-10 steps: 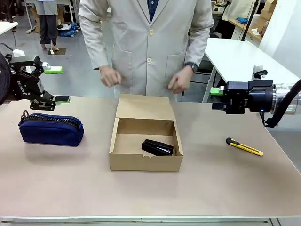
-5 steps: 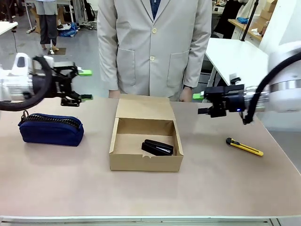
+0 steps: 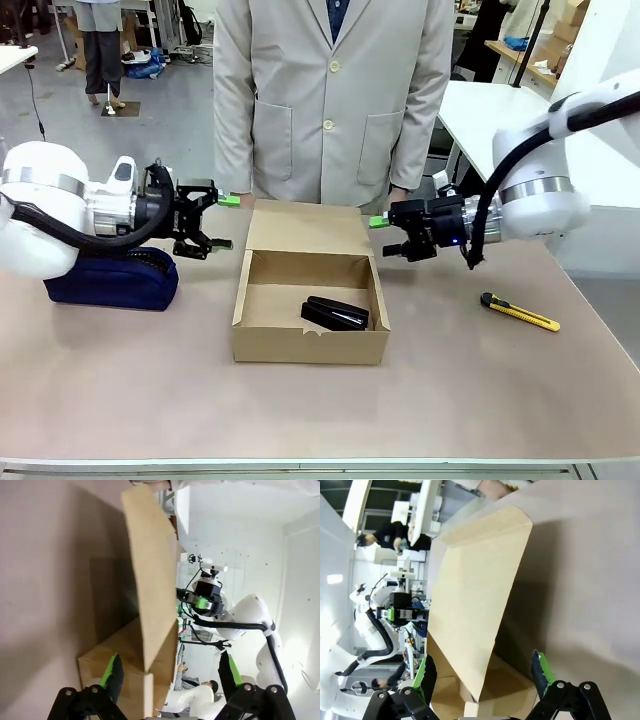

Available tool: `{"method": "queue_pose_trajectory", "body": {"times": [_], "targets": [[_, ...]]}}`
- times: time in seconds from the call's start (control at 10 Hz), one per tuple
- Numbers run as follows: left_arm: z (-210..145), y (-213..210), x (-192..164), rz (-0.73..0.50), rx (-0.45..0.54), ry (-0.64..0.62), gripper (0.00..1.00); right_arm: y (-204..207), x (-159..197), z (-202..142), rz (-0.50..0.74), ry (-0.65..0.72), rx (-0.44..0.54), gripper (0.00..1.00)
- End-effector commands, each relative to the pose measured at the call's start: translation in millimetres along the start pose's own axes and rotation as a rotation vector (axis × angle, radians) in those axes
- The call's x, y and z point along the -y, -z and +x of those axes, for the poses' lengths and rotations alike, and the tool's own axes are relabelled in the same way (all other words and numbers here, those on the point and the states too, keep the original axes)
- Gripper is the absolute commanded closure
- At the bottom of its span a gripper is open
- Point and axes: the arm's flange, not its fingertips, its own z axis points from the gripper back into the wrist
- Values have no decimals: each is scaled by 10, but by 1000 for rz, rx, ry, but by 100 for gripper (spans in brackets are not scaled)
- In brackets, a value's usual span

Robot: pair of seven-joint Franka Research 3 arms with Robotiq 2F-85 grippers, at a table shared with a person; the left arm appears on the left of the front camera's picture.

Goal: Pack the item into the box.
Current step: Close the Mailer Box.

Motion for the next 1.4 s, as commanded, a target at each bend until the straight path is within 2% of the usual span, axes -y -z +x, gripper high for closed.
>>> {"method": "queue_pose_trajectory", "body": {"times": [0.0, 0.5, 1.0, 1.1, 1.2, 1.3], "targets": [[81, 83, -99, -3, -1, 36, 0, 98, 55, 128, 13, 47, -26, 0], [159, 413, -265, -93, -33, 117, 0, 104, 196, 260, 127, 125, -71, 0], [148, 443, -245, -117, -35, 131, 0, 150, 186, 273, 177, 155, -127, 0], [134, 451, -242, -112, -44, 125, 7, 166, 174, 261, 180, 149, -142, 7], [126, 457, -238, -110, -43, 123, 20, 185, 158, 248, 180, 148, -153, 19], [114, 455, -235, -113, -47, 127, 27, 199, 144, 236, 183, 147, -159, 27]]}}
